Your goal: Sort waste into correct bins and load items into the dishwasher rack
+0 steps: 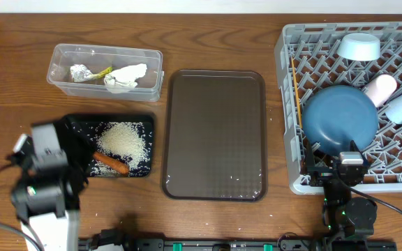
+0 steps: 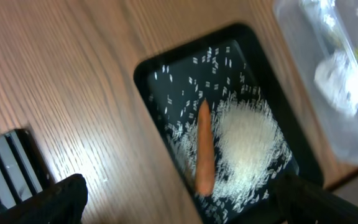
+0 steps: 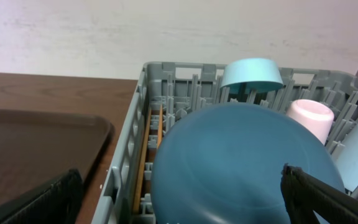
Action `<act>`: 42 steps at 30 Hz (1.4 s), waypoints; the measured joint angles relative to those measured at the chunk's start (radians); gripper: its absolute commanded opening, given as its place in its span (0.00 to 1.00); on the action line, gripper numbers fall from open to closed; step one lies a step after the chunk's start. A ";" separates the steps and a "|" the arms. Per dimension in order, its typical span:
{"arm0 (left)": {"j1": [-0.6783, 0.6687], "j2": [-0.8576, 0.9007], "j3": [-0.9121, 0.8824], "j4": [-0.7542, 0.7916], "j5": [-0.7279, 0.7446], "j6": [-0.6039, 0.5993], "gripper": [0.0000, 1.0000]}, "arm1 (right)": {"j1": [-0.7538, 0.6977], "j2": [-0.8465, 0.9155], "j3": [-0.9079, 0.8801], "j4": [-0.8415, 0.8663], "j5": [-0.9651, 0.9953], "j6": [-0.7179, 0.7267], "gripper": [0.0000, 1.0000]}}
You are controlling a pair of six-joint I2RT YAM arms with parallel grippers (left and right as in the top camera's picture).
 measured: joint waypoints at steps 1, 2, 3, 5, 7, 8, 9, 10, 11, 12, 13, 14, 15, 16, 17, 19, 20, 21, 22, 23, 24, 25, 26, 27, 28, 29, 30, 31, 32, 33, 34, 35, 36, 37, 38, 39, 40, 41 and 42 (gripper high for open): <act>-0.008 -0.019 -0.024 0.016 0.002 0.003 0.99 | 0.000 0.000 0.000 0.001 0.000 0.000 0.99; -0.026 -0.060 -0.072 0.059 0.002 0.006 0.99 | 0.000 -0.001 0.000 0.002 0.000 0.000 0.99; -0.040 -0.089 -0.108 0.098 0.001 0.011 0.99 | 0.000 -0.001 0.000 0.002 0.000 0.000 0.99; -0.073 -0.163 -0.200 0.206 0.002 0.026 0.99 | 0.000 -0.002 0.000 0.002 0.000 0.000 0.99; -0.102 -0.238 -0.295 0.327 0.010 0.069 0.99 | 0.000 -0.002 0.000 0.003 0.000 -0.001 0.99; -0.114 -0.273 -0.340 0.383 0.015 0.095 0.99 | 0.000 -0.002 0.000 0.002 0.000 -0.002 0.99; -0.126 -0.312 -0.391 0.452 0.029 0.129 0.99 | 0.000 -0.002 0.000 0.003 0.000 -0.002 0.99; -0.134 -0.346 -0.439 0.519 0.043 0.162 0.99 | 0.000 -0.002 0.000 0.002 0.000 -0.002 0.99; -0.143 -0.381 -0.491 0.584 0.070 0.207 0.99 | 0.000 -0.002 0.000 0.003 0.000 -0.002 0.99; -0.149 -0.418 -0.547 0.668 0.105 0.258 0.99 | 0.000 -0.002 -0.001 0.002 0.000 -0.003 0.99; -0.153 -0.444 -0.584 0.706 0.134 0.295 0.99 | 0.000 -0.002 -0.001 0.002 0.000 -0.003 0.99; -0.155 -0.476 -0.632 0.773 0.169 0.338 0.99 | 0.000 -0.002 -0.001 0.003 0.000 -0.003 0.99; -0.155 -0.502 -0.666 0.811 0.200 0.372 0.99 | 0.000 -0.002 -0.001 0.003 0.000 -0.003 0.99; -0.156 -0.533 -0.703 0.850 0.227 0.407 0.99 | 0.000 -0.002 -0.001 0.002 0.000 -0.003 0.99; -0.157 -0.569 -0.742 0.880 0.253 0.439 0.99 | 0.000 -0.002 -0.001 0.003 0.000 -0.003 0.99; -0.159 -0.626 -0.801 0.913 0.285 0.476 0.99 | 0.000 -0.002 -0.001 0.003 0.000 -0.003 0.99; -0.159 -0.649 -0.828 0.928 0.295 0.491 0.99 | 0.000 -0.002 -0.001 0.003 0.000 -0.003 0.99; -0.159 -0.676 -0.863 0.947 0.307 0.504 0.99 | 0.000 -0.002 -0.001 0.002 0.000 -0.003 0.99; -0.159 -0.691 -0.885 0.957 0.314 0.513 0.99 | 0.000 -0.002 -0.001 0.003 0.000 -0.003 0.99; -0.159 -0.706 -0.910 0.978 0.320 0.520 0.99 | 0.000 -0.002 -0.001 0.003 0.000 -0.003 0.99; -0.159 -0.725 -0.938 0.999 0.324 0.524 0.99 | 0.000 -0.002 -0.001 0.002 0.000 -0.003 0.99; -0.159 -0.735 -0.951 1.032 0.327 0.530 0.99 | 0.000 -0.003 -0.002 0.002 0.000 -0.003 0.99; -0.159 -0.750 -0.959 1.053 0.330 0.536 0.99 | 0.000 -0.003 -0.002 0.003 0.000 -0.003 0.99; -0.159 -0.760 -0.964 1.065 0.330 0.542 0.99 | 0.000 -0.003 -0.002 0.003 0.000 -0.003 0.99; -0.159 -0.767 -0.967 1.071 0.328 0.544 0.99 | 0.000 -0.003 -0.002 0.003 0.000 -0.003 0.99; -0.159 -0.775 -0.969 1.074 0.323 0.546 0.99 | 0.000 -0.003 -0.002 0.003 0.000 -0.003 0.99; -0.159 -0.780 -0.969 1.074 0.320 0.548 0.99 | 0.000 -0.003 -0.002 0.003 0.000 -0.003 0.99; -0.159 -0.787 -0.969 1.073 0.316 0.551 0.99 | 0.000 -0.003 -0.002 0.003 0.000 -0.003 0.99; -0.159 -0.799 -0.969 1.071 0.315 0.558 0.99 | 0.000 -0.003 -0.002 0.003 0.000 -0.003 0.99; -0.159 -0.813 -0.969 1.070 0.315 0.569 0.99 | 0.000 -0.003 -0.002 0.003 0.000 -0.003 0.99; -0.159 -0.830 -0.969 1.070 0.315 0.580 0.99 | 0.000 -0.003 -0.002 0.003 0.000 -0.003 0.99; -0.159 -0.848 -0.969 1.070 0.314 0.593 0.99 | 0.000 -0.003 -0.002 0.003 0.000 -0.003 0.99; -0.159 -0.861 -0.969 1.070 0.314 0.606 0.99 | 0.000 -0.003 -0.002 0.003 0.000 -0.003 0.99; -0.159 -0.871 -0.969 1.070 0.314 0.623 0.99 | 0.000 -0.003 -0.002 0.003 0.000 -0.003 0.99; -0.159 -0.874 -0.969 1.070 0.313 0.634 0.99 | 0.000 -0.003 -0.002 0.003 0.000 -0.003 0.99; -0.159 -0.875 -0.969 1.070 0.312 0.649 0.99 | 0.000 -0.003 -0.002 0.003 0.000 -0.003 0.99; -0.159 -0.875 -0.969 1.070 0.312 0.663 0.99 | 0.000 -0.003 -0.002 0.003 0.000 -0.003 0.99; -0.159 -0.875 -0.969 1.070 0.312 0.677 0.99 | 0.000 -0.003 -0.002 0.003 0.000 -0.003 0.99; -0.159 -0.875 -0.969 1.070 0.312 0.694 0.99 | 0.000 -0.003 -0.002 0.003 0.000 -0.003 0.99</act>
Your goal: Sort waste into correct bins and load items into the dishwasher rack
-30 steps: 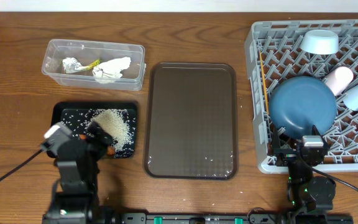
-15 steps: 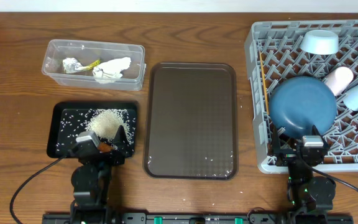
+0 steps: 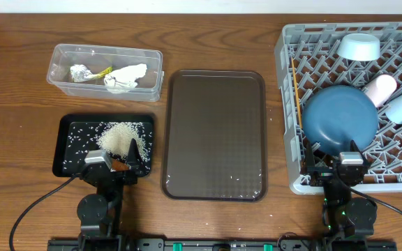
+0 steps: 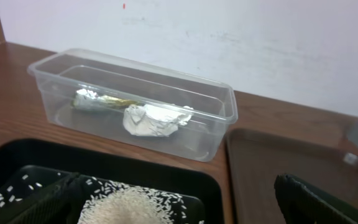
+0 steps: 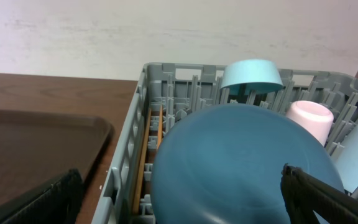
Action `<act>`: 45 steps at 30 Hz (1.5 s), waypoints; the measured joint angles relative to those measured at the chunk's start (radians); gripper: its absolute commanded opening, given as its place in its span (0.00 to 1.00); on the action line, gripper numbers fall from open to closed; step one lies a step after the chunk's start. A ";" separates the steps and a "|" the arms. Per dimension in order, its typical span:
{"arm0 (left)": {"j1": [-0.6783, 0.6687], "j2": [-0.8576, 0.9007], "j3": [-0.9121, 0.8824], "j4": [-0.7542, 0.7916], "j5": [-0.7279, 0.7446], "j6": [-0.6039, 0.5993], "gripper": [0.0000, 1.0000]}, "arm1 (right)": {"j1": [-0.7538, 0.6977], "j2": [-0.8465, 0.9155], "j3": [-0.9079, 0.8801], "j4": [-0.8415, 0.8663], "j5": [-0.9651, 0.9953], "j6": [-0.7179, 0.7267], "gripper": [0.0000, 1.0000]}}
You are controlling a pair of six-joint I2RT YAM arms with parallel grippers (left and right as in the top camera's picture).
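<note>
A black tray point(image 3: 68, 150) holds a pile of rice point(image 3: 117, 138) and scattered grains. An orange food piece point(image 3: 121, 166) lies at its near edge, mostly hidden under my left gripper point(image 3: 115, 164). That gripper sits low at the tray's front, open and empty, with the rice point(image 4: 129, 208) between its fingers point(image 4: 42, 199). The clear bin point(image 4: 135, 106) holds crumpled foil point(image 4: 98, 99) and white paper point(image 4: 154, 118). My right gripper point(image 3: 346, 159) stands open and empty at the grey dish rack's point(image 3: 288, 104) front edge, facing the big blue bowl point(image 5: 241, 162).
The brown serving tray point(image 3: 215, 132) lies mid-table with a few crumbs. In the rack are a light blue bowl point(image 3: 359, 47), a pink cup point(image 3: 380, 88), a pale blue cup and chopsticks point(image 3: 296, 87) along its left side.
My left arm was raised at the left of the black tray, looking down on the rice and orange piece. Now it sits low at the tray's near edge, looking level. The right arm is unchanged.
</note>
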 measured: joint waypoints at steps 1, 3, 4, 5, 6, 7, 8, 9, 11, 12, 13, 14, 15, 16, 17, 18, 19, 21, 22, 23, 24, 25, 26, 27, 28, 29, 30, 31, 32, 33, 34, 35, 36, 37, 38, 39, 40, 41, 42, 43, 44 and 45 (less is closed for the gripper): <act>0.000 0.000 0.000 0.000 0.000 0.016 0.99 | 0.000 0.000 0.000 0.000 0.000 0.000 0.99; 0.000 0.000 0.000 0.000 0.000 0.045 0.99 | 0.000 0.000 0.000 0.000 0.000 0.000 0.99; 0.000 -0.001 0.000 0.000 0.000 0.062 0.99 | 0.000 0.000 0.000 0.000 0.000 0.000 0.99; 0.000 -0.001 0.000 0.000 -0.002 0.074 0.99 | 0.000 0.000 0.000 0.000 0.000 0.000 0.99; 0.000 -0.001 0.000 0.000 -0.005 0.085 0.99 | 0.000 0.000 0.000 0.000 0.000 0.000 0.99; 0.000 -0.001 0.000 0.000 -0.008 0.093 0.99 | 0.000 0.000 0.000 0.000 0.000 0.000 0.99; 0.000 -0.001 0.000 0.000 -0.012 0.100 0.99 | 0.000 0.000 0.000 0.000 0.000 0.000 0.99; 0.000 -0.001 0.000 0.000 -0.015 0.107 0.99 | 0.000 0.000 0.000 0.000 0.000 0.000 0.99; 0.000 -0.001 0.000 0.000 -0.019 0.114 0.99 | 0.000 0.000 0.000 0.000 0.000 0.000 0.99; 0.000 -0.001 0.000 0.000 -0.019 0.116 0.99 | 0.000 0.000 0.000 0.000 0.000 0.000 0.99; 0.000 -0.001 0.000 0.000 -0.019 0.117 0.99 | 0.000 0.000 0.000 0.000 0.000 0.000 0.99; 0.000 -0.001 0.000 0.000 -0.020 0.118 0.99 | 0.000 0.000 0.000 0.000 0.000 0.000 0.99; 0.000 -0.001 0.000 0.000 -0.020 0.118 0.99 | 0.000 0.000 0.000 0.000 0.000 0.000 0.99; 0.000 -0.001 0.000 0.000 -0.021 0.119 0.99 | 0.000 0.000 0.000 0.000 0.000 0.000 0.99; 0.000 -0.001 0.000 0.000 -0.022 0.121 0.99 | 0.000 0.000 0.000 0.000 0.000 0.000 0.99; 0.000 -0.001 0.000 0.000 -0.022 0.122 0.99 | 0.000 0.000 0.000 0.000 0.000 0.000 0.99; 0.000 -0.001 0.000 0.000 -0.023 0.124 0.99 | 0.000 0.000 0.000 0.000 0.000 0.000 0.99; 0.000 -0.001 0.000 0.000 -0.023 0.126 0.99 | 0.000 0.000 0.000 0.000 0.000 0.000 0.99; 0.000 -0.001 0.000 0.000 -0.023 0.129 0.99 | 0.000 0.000 0.000 0.000 0.000 0.000 0.99; 0.000 -0.001 0.000 0.000 -0.023 0.130 0.99 | 0.000 0.000 0.000 0.000 0.000 0.000 0.99; 0.000 -0.001 0.000 0.000 -0.023 0.132 0.99 | 0.000 0.000 0.000 0.000 0.000 0.000 0.99; 0.000 -0.001 0.000 0.000 -0.023 0.132 0.99 | 0.000 0.000 0.000 0.000 0.000 0.000 0.99; 0.000 -0.001 0.000 0.000 -0.023 0.132 0.99 | 0.000 0.000 0.000 0.000 0.000 0.000 0.99; 0.000 -0.001 0.000 0.001 -0.023 0.132 0.99 | 0.000 0.000 0.000 0.000 0.000 0.000 0.99; 0.000 -0.001 0.000 0.000 -0.023 0.132 0.99 | 0.000 0.000 0.000 0.000 0.000 0.000 0.99; 0.000 0.000 0.000 0.001 -0.023 0.132 0.99 | 0.000 0.000 0.000 0.000 0.000 0.000 0.99; 0.000 -0.001 0.000 0.000 -0.023 0.132 0.99 | 0.000 0.000 0.000 0.000 0.000 0.000 0.99; 0.000 -0.001 0.000 0.001 -0.023 0.132 0.99 | 0.000 0.000 0.000 0.000 0.000 0.000 0.99; 0.000 -0.001 0.000 0.000 -0.023 0.132 0.98 | 0.000 0.000 0.000 0.000 0.000 0.000 0.99; 0.000 -0.001 0.000 0.000 -0.023 0.132 0.99 | 0.000 0.000 0.000 0.000 0.000 0.000 0.99; 0.000 -0.001 0.000 0.000 -0.023 0.132 0.99 | 0.000 0.000 0.000 0.000 0.000 0.000 0.99; 0.000 -0.001 0.000 0.000 -0.023 0.132 0.99 | 0.000 0.000 0.000 0.000 0.000 0.000 0.99; 0.000 -0.001 0.000 0.001 -0.023 0.132 0.99 | 0.000 0.000 0.000 0.000 0.000 0.000 0.99; 0.000 -0.001 0.000 0.000 -0.023 0.132 0.99 | 0.000 0.000 0.000 0.000 0.000 0.000 0.99; 0.000 -0.001 0.000 0.000 -0.023 0.132 0.99 | 0.000 0.000 0.000 0.000 0.000 0.000 0.99; 0.000 -0.001 0.000 0.001 -0.023 0.132 0.99 | 0.000 0.000 0.000 0.000 0.000 0.000 0.99; 0.000 -0.001 0.000 0.000 -0.023 0.132 0.99 | 0.000 0.000 0.000 0.000 0.000 0.000 0.99; 0.000 -0.001 0.000 0.000 -0.023 0.132 0.99 | 0.000 0.000 0.000 0.000 0.000 0.000 0.99; 0.000 0.000 0.000 0.000 -0.023 0.132 0.99 | 0.000 0.000 0.000 0.000 0.000 0.000 0.99; 0.000 -0.001 0.000 0.000 -0.023 0.132 0.99 | 0.000 0.000 0.000 0.000 0.000 0.000 0.99; 0.000 -0.001 0.000 0.000 -0.023 0.132 0.99 | 0.000 0.000 0.000 0.000 0.000 0.000 0.99; 0.000 -0.001 0.000 0.000 -0.023 0.132 0.99 | 0.000 0.000 0.000 0.000 0.000 0.000 0.99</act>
